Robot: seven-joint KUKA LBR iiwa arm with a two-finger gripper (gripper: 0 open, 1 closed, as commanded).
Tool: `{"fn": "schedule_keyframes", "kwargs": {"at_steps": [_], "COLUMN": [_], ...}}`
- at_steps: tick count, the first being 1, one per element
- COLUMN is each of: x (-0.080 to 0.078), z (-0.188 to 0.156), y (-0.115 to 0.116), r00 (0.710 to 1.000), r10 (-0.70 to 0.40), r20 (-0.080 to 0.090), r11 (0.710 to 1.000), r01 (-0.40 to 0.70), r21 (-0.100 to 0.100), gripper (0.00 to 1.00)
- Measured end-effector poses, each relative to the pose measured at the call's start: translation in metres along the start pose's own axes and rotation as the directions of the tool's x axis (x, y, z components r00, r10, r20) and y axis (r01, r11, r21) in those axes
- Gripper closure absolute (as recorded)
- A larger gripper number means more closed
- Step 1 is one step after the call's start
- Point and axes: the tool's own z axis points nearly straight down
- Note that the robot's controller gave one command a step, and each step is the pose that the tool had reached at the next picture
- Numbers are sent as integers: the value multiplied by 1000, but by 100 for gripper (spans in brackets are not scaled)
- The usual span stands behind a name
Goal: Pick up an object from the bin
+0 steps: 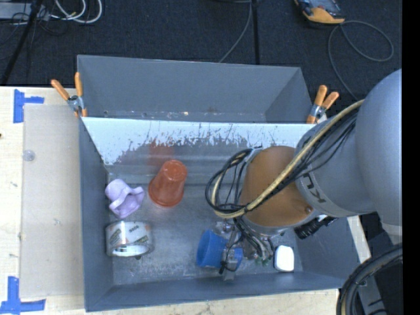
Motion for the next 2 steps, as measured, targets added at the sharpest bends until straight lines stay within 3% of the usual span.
{"fn": "schedule_keyframes", "kwargs": {"at_steps": [1, 2], "x": [-7, -7], "z": [-62, -62], "y": [-39, -39], "r00": [968, 968], "r10": [-252, -252], "r20": [-2, -2], "r11": [968, 968], "r01": [252, 252], "r21": [-1, -1], "gripper": [100, 100]}}
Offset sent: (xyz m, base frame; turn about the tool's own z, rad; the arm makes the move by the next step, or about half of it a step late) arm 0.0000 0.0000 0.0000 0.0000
